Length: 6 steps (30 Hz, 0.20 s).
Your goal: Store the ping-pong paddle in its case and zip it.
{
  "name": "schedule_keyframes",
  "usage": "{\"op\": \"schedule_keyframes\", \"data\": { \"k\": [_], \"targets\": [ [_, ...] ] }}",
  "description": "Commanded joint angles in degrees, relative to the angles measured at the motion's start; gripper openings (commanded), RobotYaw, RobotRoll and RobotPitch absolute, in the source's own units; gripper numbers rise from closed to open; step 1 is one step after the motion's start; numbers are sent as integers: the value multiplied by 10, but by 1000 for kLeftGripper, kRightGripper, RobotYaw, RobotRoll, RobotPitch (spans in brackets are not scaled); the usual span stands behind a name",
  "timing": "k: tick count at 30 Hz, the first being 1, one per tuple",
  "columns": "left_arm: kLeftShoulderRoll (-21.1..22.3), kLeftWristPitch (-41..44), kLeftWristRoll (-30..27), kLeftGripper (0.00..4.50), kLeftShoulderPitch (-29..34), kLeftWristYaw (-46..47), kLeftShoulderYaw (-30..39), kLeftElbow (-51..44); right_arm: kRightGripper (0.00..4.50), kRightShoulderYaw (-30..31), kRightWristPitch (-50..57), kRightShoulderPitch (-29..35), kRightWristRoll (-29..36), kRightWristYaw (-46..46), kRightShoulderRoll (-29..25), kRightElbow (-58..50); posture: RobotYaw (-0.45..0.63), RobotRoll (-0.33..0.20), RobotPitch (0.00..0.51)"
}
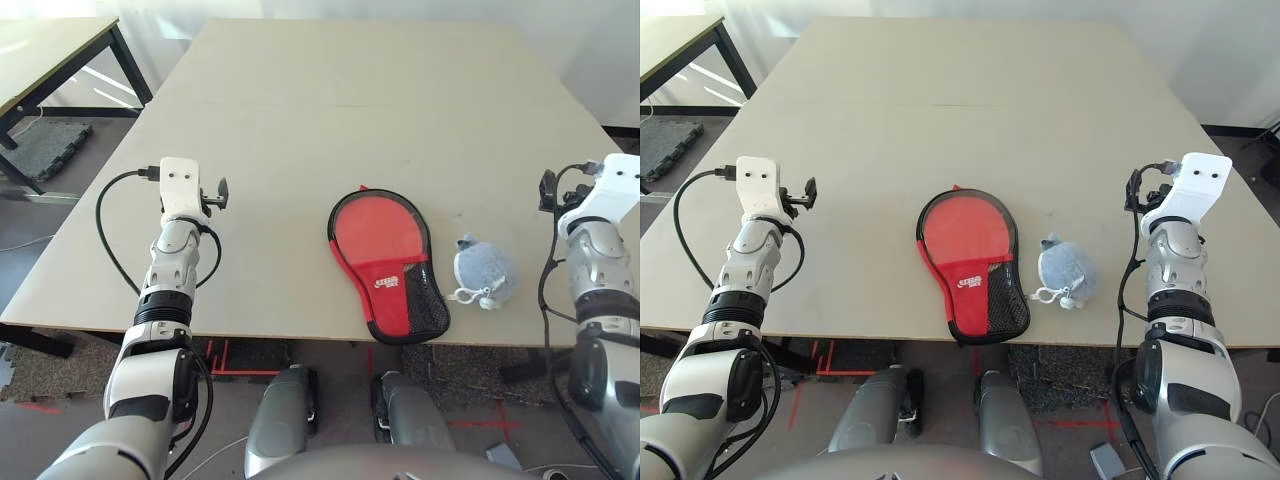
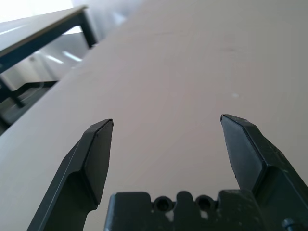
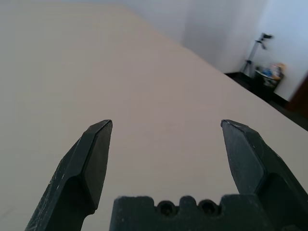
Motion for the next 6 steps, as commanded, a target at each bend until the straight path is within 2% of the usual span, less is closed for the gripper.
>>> {"op": "schedule_keyframes", "data": {
  "k": [1, 6],
  "targets": [
    [-10, -25, -22, 4500, 19, 1, 15, 10, 4462, -8, -12, -13, 1, -11, 0, 27, 76, 0, 82],
    [-25, -28, -73, 4500, 34, -96, 14, -27, 4462, -5, -19, -18, -6, -39, -5, 38, 78, 0, 85]
  ]
}}
